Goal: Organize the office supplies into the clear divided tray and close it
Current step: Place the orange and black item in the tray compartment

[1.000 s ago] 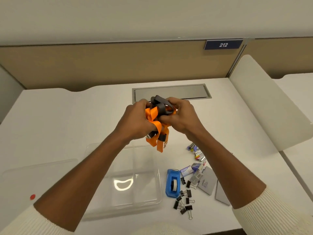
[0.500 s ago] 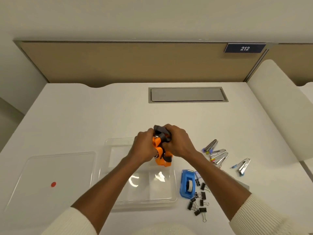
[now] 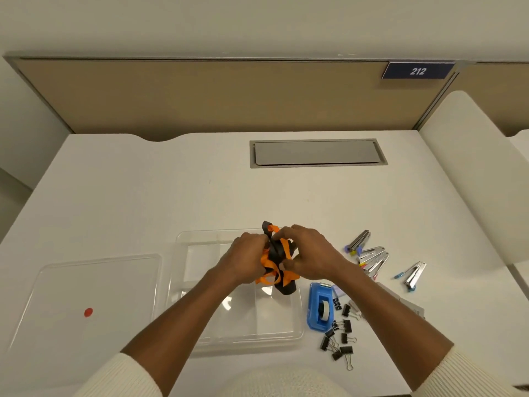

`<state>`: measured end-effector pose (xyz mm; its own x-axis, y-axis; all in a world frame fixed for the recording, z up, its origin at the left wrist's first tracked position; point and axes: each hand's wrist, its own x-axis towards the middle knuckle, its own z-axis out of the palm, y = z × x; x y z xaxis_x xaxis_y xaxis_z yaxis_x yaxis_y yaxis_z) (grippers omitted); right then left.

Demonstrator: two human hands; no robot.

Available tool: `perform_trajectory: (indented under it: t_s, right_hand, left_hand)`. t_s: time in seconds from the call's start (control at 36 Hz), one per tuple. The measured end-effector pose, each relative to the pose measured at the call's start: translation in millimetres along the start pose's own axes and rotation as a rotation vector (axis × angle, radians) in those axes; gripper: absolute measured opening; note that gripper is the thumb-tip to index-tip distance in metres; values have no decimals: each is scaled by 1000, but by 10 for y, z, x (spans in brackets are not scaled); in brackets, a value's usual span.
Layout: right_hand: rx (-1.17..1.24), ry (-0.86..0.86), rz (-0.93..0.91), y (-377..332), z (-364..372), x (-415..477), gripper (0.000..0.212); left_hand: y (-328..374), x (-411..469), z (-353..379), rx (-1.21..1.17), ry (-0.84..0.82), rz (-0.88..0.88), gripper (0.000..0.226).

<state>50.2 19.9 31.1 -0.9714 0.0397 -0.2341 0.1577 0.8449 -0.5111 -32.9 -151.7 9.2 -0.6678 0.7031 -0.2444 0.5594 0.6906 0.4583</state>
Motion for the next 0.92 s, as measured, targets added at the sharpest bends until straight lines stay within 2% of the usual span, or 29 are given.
perform_trajectory:
  t_s: [0.11, 0.28, 0.47, 0.56, 0.61, 0.72, 0.81, 0.92]
  right_hand:
    - [-73, -37, -75, -29, 97, -15, 51]
    - [-407, -37, -136, -101, 316, 149, 26]
    - [-539, -57, -200, -96, 398, 339, 22]
    - [-491, -122, -179, -51, 354, 362, 32]
    - [-375, -157, -141, -24, 273, 347, 44]
    - [-146, -57, -82, 28, 26, 188, 60]
    - [-81, -22, -114, 104, -91, -6, 69]
    - [-125, -169, -228, 175, -38, -212, 84]
  left_hand:
    - [-53, -25, 44, 10, 62, -7, 6]
    - [-116, -96, 175, 14, 140, -42, 6]
    - [-278, -281, 277, -59, 345, -46, 17]
    - [-351, -444, 305, -14, 401, -55, 21]
    - [-390, -558, 343, 13, 404, -32, 21]
    - [-451, -742, 426, 135, 395, 13, 22]
    - [-478, -817, 514, 219, 384, 43, 24]
    - [-509, -877, 628, 265, 334, 43, 42]
